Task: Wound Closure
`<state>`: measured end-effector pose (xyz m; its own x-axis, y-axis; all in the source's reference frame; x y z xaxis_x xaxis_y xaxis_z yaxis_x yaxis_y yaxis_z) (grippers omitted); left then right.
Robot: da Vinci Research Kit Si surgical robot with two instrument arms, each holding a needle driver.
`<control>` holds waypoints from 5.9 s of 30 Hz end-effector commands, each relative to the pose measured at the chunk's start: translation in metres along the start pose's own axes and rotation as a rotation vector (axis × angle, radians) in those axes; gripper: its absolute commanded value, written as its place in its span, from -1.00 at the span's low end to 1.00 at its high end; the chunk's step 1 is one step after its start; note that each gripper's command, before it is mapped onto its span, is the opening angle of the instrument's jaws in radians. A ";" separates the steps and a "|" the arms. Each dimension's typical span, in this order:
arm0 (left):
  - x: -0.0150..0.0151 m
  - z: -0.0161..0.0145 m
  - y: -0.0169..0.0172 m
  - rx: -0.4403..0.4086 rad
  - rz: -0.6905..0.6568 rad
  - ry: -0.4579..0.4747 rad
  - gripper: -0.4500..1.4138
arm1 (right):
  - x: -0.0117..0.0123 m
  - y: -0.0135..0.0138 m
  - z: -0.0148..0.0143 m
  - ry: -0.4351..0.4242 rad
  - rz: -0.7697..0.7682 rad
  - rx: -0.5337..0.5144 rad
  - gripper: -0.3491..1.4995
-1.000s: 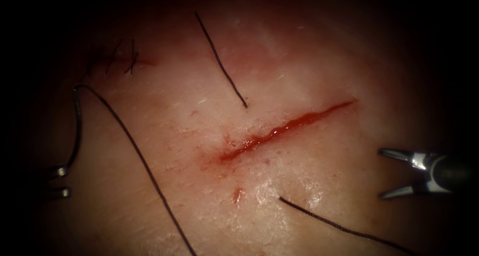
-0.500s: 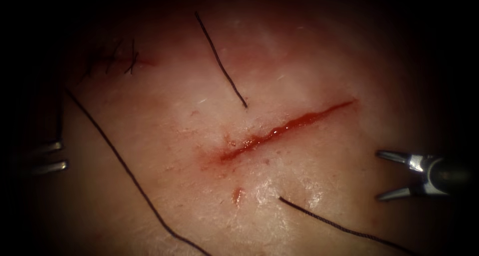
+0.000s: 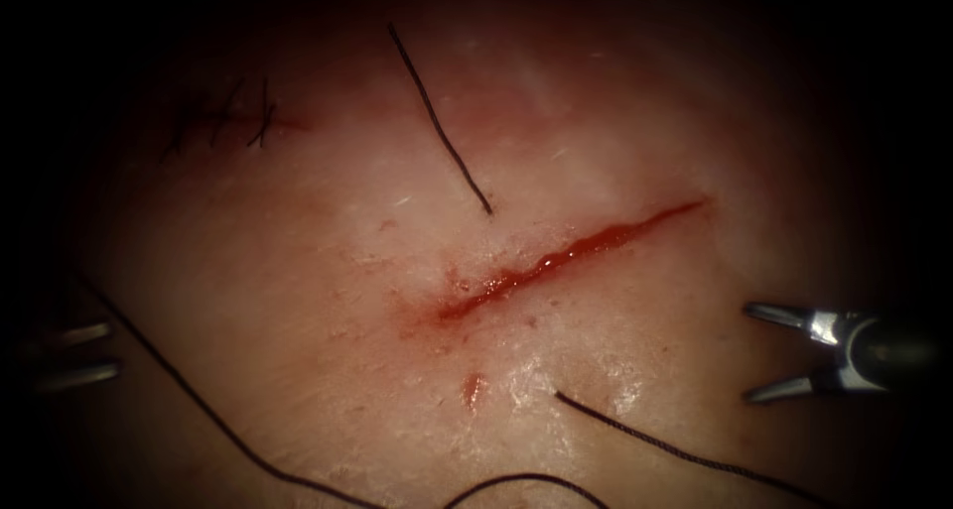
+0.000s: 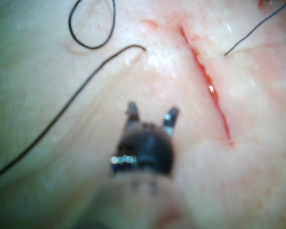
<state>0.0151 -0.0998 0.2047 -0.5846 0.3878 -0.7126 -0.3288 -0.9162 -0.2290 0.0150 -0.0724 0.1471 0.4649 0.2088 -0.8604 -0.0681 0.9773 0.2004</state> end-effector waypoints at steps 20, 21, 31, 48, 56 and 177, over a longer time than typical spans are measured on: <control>-0.0146 0.0137 0.0002 -0.154 -0.236 -0.301 0.22 | 0.0000 -0.0015 0.0018 0.007 0.007 0.017 0.87; -0.0152 0.0138 0.0000 -0.133 -0.257 -0.314 0.22 | 0.0000 -0.0016 0.0018 0.007 0.007 0.017 0.87; -0.0128 0.0100 0.0001 -0.112 -0.340 -0.351 0.58 | 0.0001 -0.0016 0.0017 0.007 0.007 0.017 0.89; -0.0058 0.0026 0.0003 -0.237 -0.273 -0.008 0.04 | 0.0001 -0.0017 0.0017 0.007 0.006 0.017 0.89; -0.0022 0.0053 0.0009 -0.218 -0.273 0.129 0.01 | 0.0002 -0.0015 0.0010 0.009 0.009 0.024 0.91; 0.0116 0.0272 0.0110 -0.127 0.180 0.351 -1.00 | 0.0052 0.0054 0.0003 0.008 0.009 -0.109 0.80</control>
<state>-0.0143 -0.1015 0.2114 -0.3055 0.1765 -0.9357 -0.1354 -0.9807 -0.1408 0.0165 -0.0653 0.1434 0.4596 0.2173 -0.8611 -0.1729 0.9729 0.1532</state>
